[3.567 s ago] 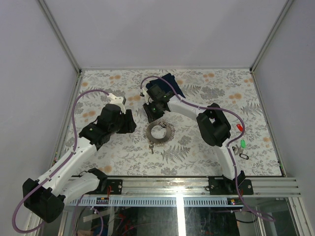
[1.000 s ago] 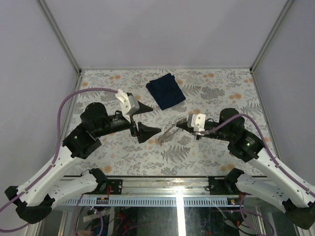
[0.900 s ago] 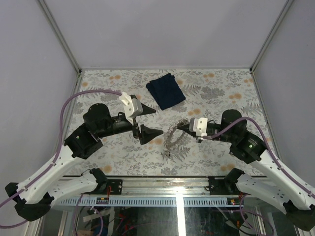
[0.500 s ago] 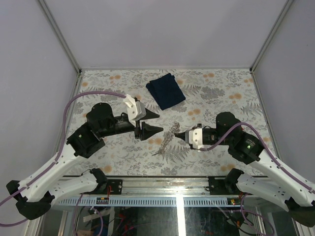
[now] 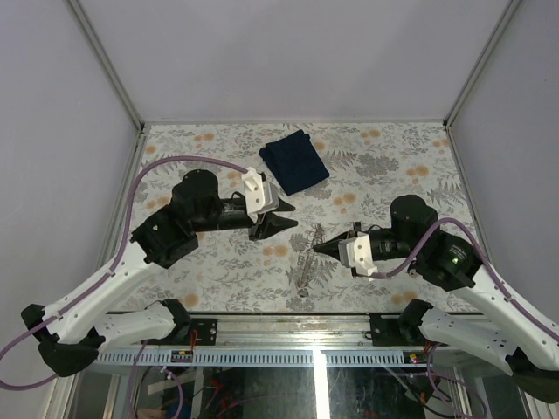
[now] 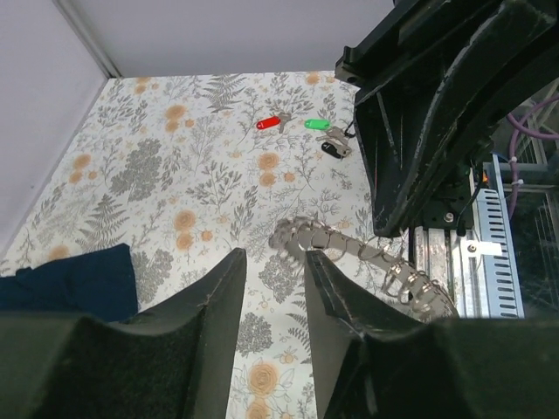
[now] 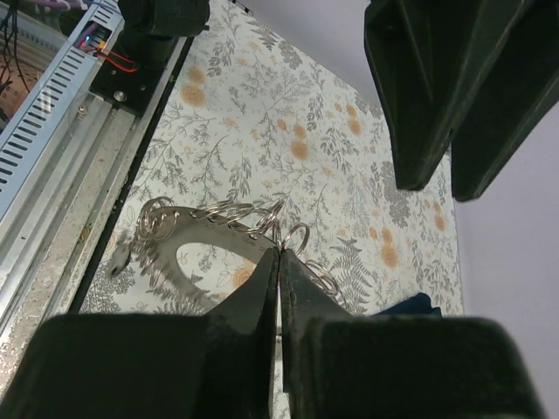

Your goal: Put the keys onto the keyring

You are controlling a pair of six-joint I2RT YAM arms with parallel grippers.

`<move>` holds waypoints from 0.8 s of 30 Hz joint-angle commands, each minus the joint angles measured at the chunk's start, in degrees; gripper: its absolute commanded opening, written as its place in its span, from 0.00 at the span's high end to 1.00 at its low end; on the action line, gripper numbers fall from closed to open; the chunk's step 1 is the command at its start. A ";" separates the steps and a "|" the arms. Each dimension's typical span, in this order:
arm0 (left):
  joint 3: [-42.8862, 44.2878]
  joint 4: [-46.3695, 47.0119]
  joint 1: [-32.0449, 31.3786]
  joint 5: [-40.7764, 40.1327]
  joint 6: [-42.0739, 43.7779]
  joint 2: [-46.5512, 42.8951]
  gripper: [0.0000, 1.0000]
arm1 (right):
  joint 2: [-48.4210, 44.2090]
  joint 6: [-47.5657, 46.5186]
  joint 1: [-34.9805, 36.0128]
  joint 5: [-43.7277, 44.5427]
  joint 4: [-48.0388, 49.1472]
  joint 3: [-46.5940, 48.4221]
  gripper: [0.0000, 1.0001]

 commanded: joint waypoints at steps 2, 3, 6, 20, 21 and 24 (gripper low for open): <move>3.19 -2.21 -1.94 -1.10 4.68 2.60 0.67 | -0.35 -1.35 0.35 -3.14 0.84 3.52 1.00; 3.22 -2.22 -2.33 -1.11 4.93 2.69 0.67 | -0.37 -1.29 0.35 -3.31 0.80 3.50 1.00; 3.00 -2.30 -3.56 -1.16 5.54 2.75 0.68 | -0.28 -1.18 0.39 -3.55 0.68 3.76 1.00; 0.63 -3.10 -8.44 -7.94 10.24 1.87 0.66 | -0.25 1.00 0.38 -5.69 1.78 5.11 1.00; 0.49 -3.10 -8.80 -8.53 10.53 1.86 0.66 | -0.27 1.14 0.39 -5.86 1.81 5.19 1.00; 0.28 -3.10 -9.47 -9.37 11.16 1.98 0.66 | -0.19 1.45 0.39 -5.94 1.81 5.39 1.00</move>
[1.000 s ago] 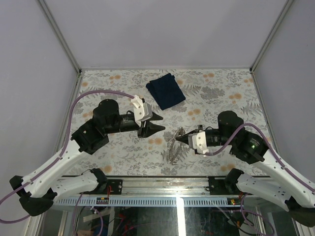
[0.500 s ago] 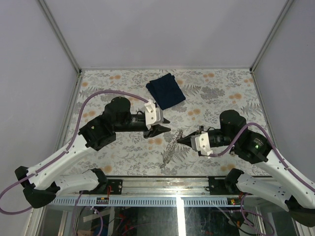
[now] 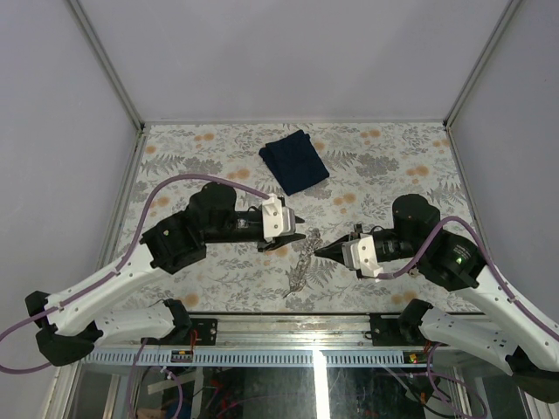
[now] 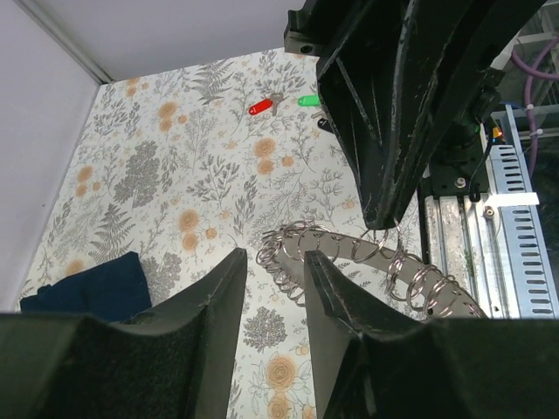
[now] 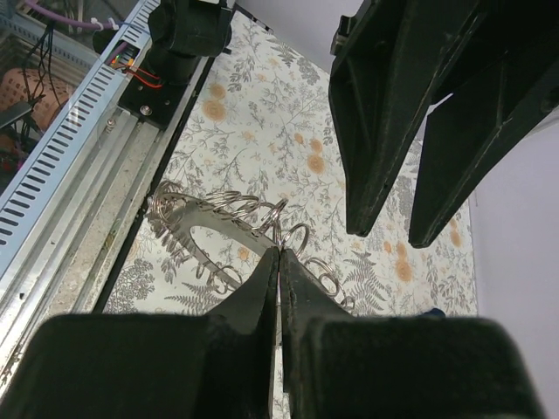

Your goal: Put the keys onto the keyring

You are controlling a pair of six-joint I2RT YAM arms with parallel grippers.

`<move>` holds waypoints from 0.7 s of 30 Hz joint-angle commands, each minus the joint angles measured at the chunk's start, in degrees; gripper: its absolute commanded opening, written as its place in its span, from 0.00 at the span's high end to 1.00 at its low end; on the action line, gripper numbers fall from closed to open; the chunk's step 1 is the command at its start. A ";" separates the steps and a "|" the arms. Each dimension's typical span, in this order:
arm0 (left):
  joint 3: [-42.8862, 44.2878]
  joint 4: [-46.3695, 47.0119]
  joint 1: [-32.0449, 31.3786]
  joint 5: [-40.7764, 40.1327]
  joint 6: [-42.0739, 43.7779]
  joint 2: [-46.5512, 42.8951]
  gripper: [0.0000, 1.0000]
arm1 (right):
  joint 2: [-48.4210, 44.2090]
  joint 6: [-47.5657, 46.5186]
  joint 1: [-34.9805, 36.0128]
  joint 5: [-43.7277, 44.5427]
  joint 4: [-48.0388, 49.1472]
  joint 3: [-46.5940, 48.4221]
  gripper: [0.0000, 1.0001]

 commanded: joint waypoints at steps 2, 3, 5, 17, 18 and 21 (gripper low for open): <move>-0.94 0.01 -1.30 -3.22 2.47 -0.55 0.66 | -0.38 1.02 0.32 -2.08 4.24 3.31 1.00; -1.06 0.01 -1.39 -3.24 2.43 -0.55 0.66 | -0.44 1.03 0.37 -1.89 4.24 3.29 1.00; -1.36 -0.06 -1.53 -3.34 2.48 -0.81 0.66 | -0.60 0.98 0.37 -1.60 4.19 3.14 1.00; -2.79 -0.60 -2.73 -2.94 2.43 -1.97 0.59 | -0.61 1.79 0.37 -1.32 5.02 3.20 1.00; -2.88 -0.61 -2.82 -2.95 2.47 -2.10 0.59 | -0.61 1.81 0.36 -1.26 4.98 3.21 1.00; -3.04 -0.91 -3.02 -2.97 2.51 -2.28 0.59 | -0.73 1.88 0.37 -1.14 5.03 3.16 1.00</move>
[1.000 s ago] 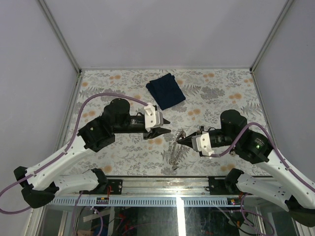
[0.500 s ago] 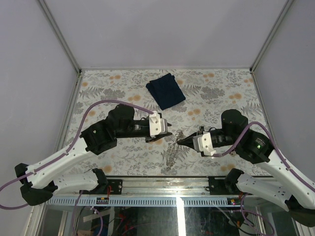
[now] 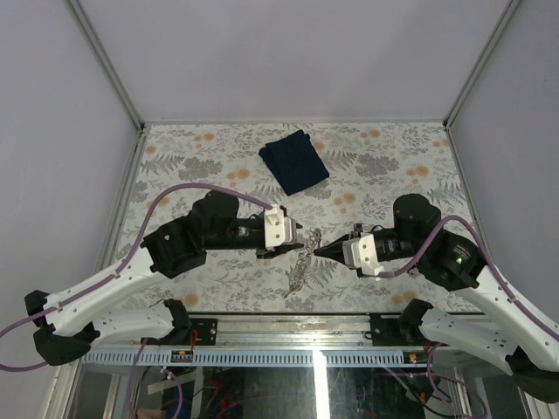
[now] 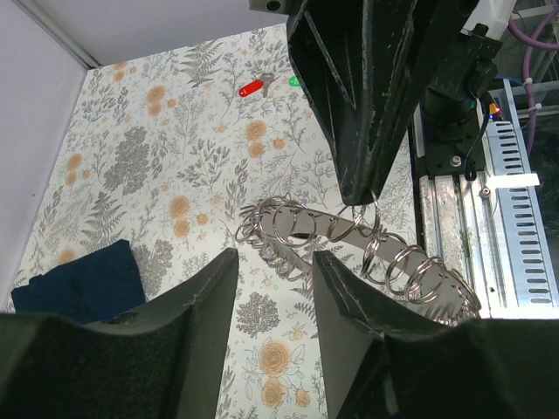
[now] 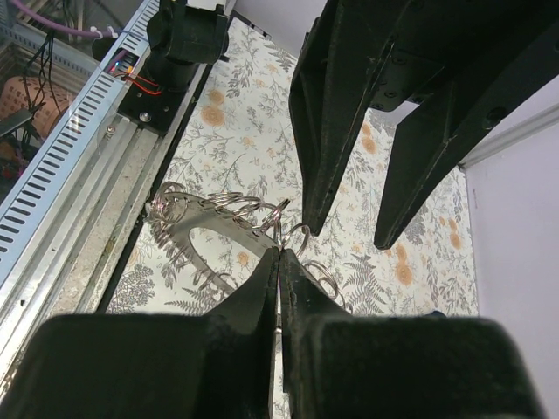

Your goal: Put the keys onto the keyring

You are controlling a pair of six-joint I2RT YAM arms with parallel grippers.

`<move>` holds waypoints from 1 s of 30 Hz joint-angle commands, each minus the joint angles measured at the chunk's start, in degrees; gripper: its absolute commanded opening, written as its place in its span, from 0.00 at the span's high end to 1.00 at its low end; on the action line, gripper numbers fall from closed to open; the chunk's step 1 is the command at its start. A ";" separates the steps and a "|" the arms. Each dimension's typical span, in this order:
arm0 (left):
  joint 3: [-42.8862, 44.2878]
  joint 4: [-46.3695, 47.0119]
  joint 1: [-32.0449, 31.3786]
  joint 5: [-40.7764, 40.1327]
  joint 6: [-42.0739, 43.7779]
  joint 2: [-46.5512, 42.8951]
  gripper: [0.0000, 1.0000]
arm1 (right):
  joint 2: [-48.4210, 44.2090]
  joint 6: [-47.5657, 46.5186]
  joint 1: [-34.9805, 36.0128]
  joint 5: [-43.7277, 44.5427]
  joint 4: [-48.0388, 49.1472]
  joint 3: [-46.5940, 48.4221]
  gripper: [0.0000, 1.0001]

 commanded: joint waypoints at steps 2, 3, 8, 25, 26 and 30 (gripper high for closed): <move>-0.46 0.40 -0.87 -0.31 0.97 -1.19 0.59 | -0.69 0.67 0.37 -0.82 4.15 2.97 1.00; -0.51 0.40 -0.97 -0.29 0.84 -1.22 0.59 | -0.72 0.69 0.37 -0.93 4.14 2.93 1.00; 0.45 0.40 -1.42 0.21 0.59 -0.60 0.59 | -0.43 1.13 0.36 -1.08 4.61 2.79 1.00; 1.39 0.40 -2.62 2.25 0.59 -0.35 0.66 | -0.50 1.12 0.37 -1.16 4.16 2.70 1.00; 1.48 0.40 -2.74 2.39 0.59 -0.33 0.66 | -0.48 1.12 0.37 -1.21 4.17 2.76 1.00; 1.73 0.40 -2.93 3.22 0.62 -0.06 0.68 | -0.38 1.21 0.37 -1.35 4.15 3.00 1.00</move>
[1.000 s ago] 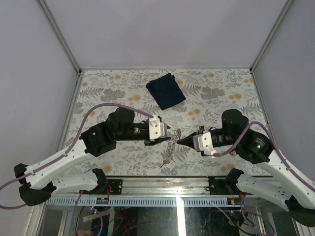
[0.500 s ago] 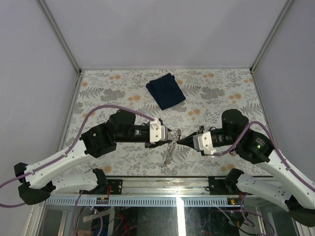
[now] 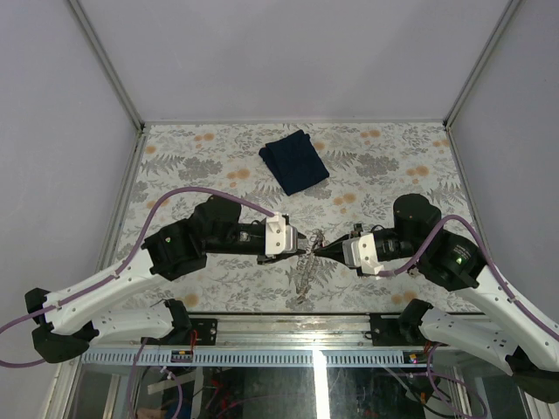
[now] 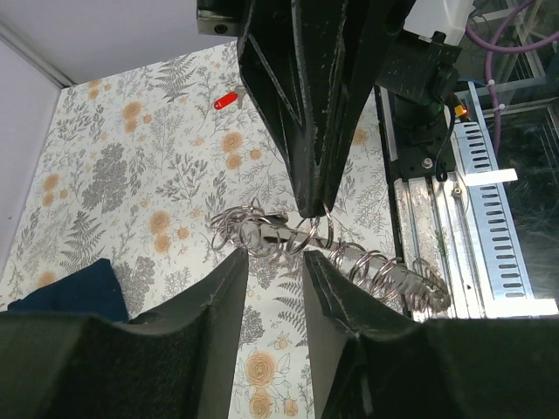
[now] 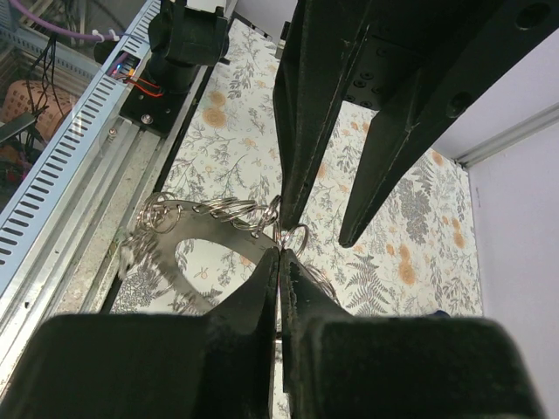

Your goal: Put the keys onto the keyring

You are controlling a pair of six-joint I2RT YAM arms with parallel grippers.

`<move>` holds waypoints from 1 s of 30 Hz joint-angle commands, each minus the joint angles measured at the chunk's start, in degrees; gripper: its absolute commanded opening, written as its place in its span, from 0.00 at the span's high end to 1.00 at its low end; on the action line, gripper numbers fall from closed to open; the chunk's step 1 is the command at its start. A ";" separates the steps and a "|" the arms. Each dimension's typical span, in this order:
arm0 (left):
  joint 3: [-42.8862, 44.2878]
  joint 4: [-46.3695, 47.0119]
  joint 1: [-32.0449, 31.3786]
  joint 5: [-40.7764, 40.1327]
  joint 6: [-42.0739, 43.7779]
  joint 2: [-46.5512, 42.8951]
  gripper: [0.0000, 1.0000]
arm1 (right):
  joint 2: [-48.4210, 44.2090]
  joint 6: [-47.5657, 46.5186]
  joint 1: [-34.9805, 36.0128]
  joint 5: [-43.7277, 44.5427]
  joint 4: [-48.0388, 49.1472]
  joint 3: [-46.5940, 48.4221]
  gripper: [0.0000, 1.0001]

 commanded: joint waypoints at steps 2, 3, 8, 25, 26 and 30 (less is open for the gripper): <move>1.71 0.68 -0.74 1.87 0.76 0.32 0.68 | -0.31 0.46 0.36 -1.44 3.85 3.02 1.00; 1.77 0.60 -0.86 2.04 0.74 0.39 0.68 | -0.25 0.42 0.36 -1.43 3.77 2.97 1.00; 2.25 0.46 -1.12 2.15 0.83 0.71 0.68 | -0.03 0.46 0.33 -1.82 3.45 3.14 1.00; 3.73 -1.96 -1.65 4.79 1.58 2.55 0.87 | 0.13 0.55 0.30 -2.16 3.87 2.76 1.00; 3.68 -2.10 -1.54 4.86 1.54 2.61 0.89 | 0.08 0.59 0.34 -2.10 3.89 2.74 1.00; 4.01 -2.78 -1.65 4.43 1.43 2.77 1.00 | -0.34 0.55 0.37 -1.71 3.88 2.51 1.00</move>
